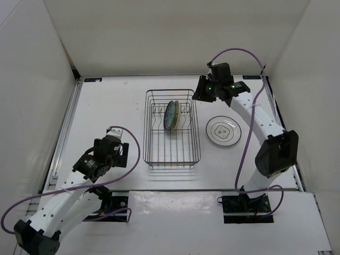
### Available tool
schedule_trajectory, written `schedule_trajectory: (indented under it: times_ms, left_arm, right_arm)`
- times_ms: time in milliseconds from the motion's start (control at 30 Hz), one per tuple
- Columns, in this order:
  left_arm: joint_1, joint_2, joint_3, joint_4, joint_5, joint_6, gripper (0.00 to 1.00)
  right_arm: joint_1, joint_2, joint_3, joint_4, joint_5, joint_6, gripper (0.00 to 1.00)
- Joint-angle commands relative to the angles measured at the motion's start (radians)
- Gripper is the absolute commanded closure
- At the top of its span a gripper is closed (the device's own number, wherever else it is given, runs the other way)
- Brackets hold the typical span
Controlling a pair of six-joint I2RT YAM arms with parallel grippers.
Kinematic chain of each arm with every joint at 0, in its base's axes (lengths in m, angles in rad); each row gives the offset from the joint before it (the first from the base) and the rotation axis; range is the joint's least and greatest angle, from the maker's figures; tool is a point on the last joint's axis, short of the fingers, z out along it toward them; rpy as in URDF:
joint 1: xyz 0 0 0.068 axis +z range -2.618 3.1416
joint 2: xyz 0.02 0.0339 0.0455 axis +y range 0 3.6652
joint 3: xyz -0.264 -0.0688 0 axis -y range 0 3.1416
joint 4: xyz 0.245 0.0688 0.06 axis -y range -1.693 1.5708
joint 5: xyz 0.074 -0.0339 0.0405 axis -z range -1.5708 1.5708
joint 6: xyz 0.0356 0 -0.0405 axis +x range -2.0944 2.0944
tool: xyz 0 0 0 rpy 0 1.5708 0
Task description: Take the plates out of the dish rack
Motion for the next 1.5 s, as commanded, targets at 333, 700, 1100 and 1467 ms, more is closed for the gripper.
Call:
schedule_trajectory:
  times_ms: [333, 700, 1100, 1467]
  left_arm:
    - [-0.005, -0.002, 0.037, 0.002, 0.024, 0.006, 0.00]
    - [-0.003, -0.005, 0.037, 0.005, 0.038, 0.009, 0.00]
    - [-0.005, -0.010, 0.038, 0.001, 0.040, 0.011, 0.00]
    - [-0.005, -0.010, 0.038, 0.005, 0.043, 0.009, 0.00]
  right_arm:
    - [0.153, 0.234, 0.301, -0.169, 0.162, -0.079, 0.61]
    - [0.205, 0.304, 0.312, -0.201, 0.244, -0.073, 0.63]
    - [0.239, 0.327, 0.319, -0.225, 0.324, -0.066, 0.65]
    - [0.259, 0.223, 0.253, -0.155, 0.364, -0.081, 0.65]
